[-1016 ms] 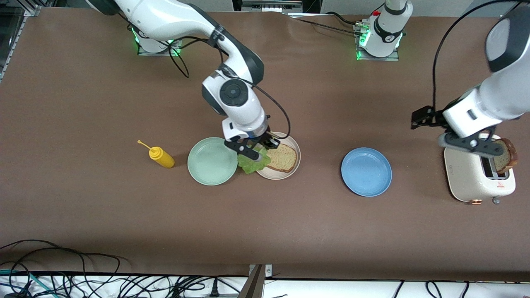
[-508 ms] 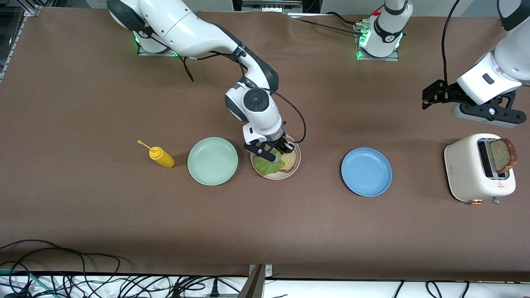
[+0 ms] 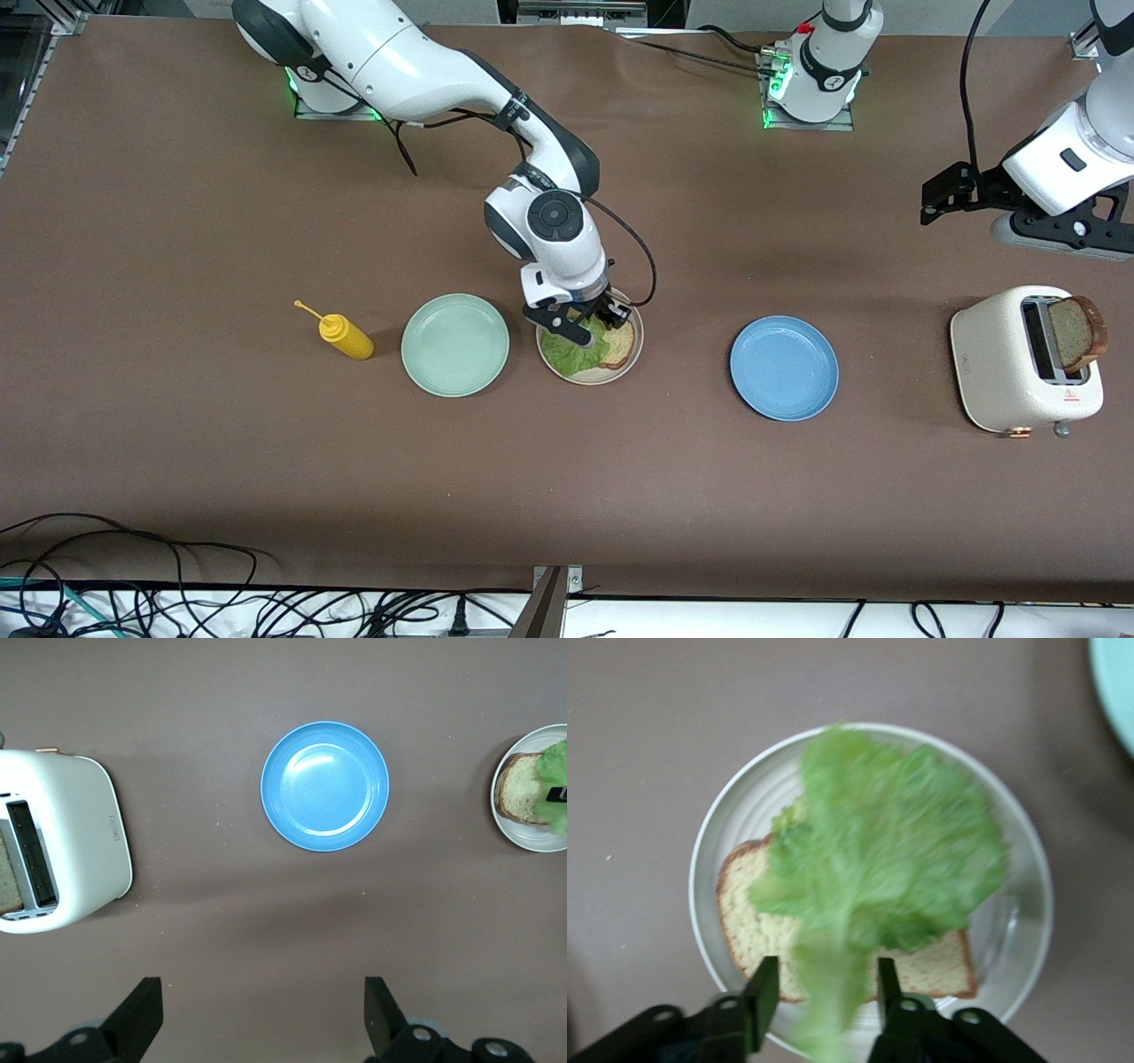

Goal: Make sandwich on beige plate with both arms
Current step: 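Lower the lettuce onto the toast and open the right gripper, then withdraw the right gripper from the plate toward the mustard bottle, then lower the open right gripper around the yellow mustard bottle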

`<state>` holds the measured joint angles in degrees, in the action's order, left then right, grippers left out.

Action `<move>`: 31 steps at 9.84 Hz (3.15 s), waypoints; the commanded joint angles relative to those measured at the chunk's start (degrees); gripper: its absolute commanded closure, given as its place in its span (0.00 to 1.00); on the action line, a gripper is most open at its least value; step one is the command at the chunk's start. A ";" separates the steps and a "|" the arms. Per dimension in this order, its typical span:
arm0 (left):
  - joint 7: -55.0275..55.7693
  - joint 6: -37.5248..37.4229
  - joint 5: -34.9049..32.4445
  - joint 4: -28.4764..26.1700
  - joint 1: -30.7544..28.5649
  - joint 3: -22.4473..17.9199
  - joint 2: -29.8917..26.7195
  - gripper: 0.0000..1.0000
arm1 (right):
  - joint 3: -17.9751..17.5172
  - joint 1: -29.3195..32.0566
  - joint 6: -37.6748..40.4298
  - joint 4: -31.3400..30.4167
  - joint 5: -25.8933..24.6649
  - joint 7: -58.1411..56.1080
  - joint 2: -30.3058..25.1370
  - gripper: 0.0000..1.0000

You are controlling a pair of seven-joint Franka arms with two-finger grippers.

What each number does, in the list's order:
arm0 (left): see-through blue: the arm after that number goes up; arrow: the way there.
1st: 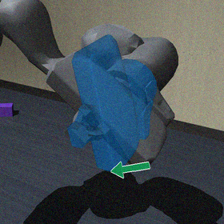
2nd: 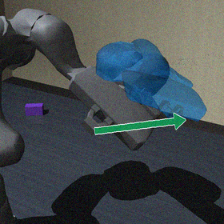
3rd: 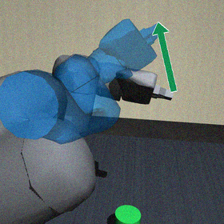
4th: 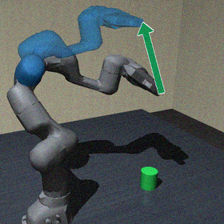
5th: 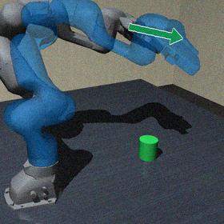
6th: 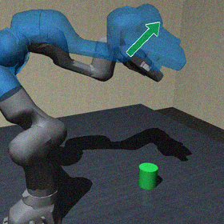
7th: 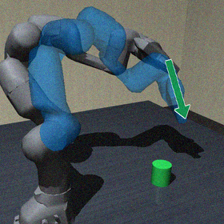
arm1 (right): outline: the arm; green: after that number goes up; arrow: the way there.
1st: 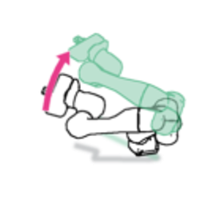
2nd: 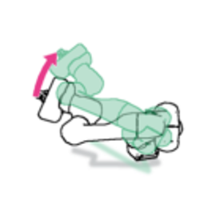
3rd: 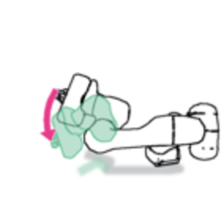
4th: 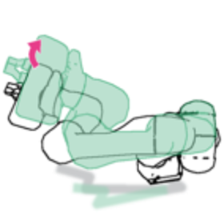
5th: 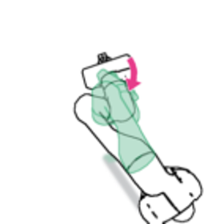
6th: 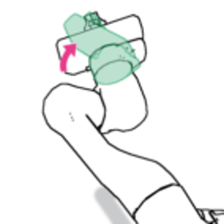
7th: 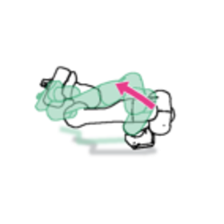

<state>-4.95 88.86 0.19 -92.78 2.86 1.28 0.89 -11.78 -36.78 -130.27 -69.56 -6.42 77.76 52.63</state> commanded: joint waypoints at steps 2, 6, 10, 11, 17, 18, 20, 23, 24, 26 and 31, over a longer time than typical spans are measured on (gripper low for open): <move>0.47 -0.53 1.04 -0.83 0.83 -0.40 -1.15 0.00 | -0.35 4.33 13.50 0.39 -0.87 0.12 -5.69 0.00; 0.38 -0.52 0.95 -0.74 1.09 -0.31 -1.15 0.00 | -0.35 10.56 25.73 0.31 -0.52 -11.62 -12.71 0.00; 0.29 -0.44 0.78 -0.74 1.00 -0.31 -1.15 0.00 | -0.70 16.64 36.39 -1.61 1.15 -28.06 -19.84 0.00; 0.29 -0.44 0.95 -0.65 1.00 -0.31 -1.15 0.00 | -0.70 18.56 36.32 -4.15 1.24 -32.36 -22.55 0.00; -0.24 -0.44 1.04 -0.74 1.00 -0.31 -1.15 0.00 | -0.70 30.25 29.30 -25.58 5.19 -65.14 -38.81 0.00; -0.24 -0.44 1.04 -0.65 1.00 -0.31 -1.15 0.00 | -0.70 32.80 27.89 -28.41 5.19 -70.93 -40.84 0.00; -0.24 -0.44 1.04 -0.74 1.00 -0.31 -1.15 0.00 | -0.70 36.32 23.77 -34.64 7.46 -83.41 -44.62 0.00; -0.32 -0.44 1.04 -0.74 1.00 -0.31 -1.15 0.00 | 0.69 40.11 18.06 -42.03 13.53 -99.50 -47.88 0.00; -0.33 -0.44 1.04 -0.74 1.00 -0.40 -1.15 0.00 | 2.44 40.55 15.69 -44.06 16.07 -106.95 -48.06 0.00; -0.33 -0.52 1.04 -0.74 1.00 -0.40 -1.15 0.00 | 6.75 41.08 10.24 -48.37 22.92 -123.92 -47.54 0.00; -0.15 -0.53 1.04 -0.74 1.09 -0.31 -1.24 0.00 | 10.28 42.49 1.52 -53.04 34.96 -150.48 -42.98 0.00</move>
<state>-4.94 88.81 0.20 -92.80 3.59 1.35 0.87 -1.70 5.21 -126.59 -121.54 24.64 -66.09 8.35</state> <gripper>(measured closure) 0.000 0.000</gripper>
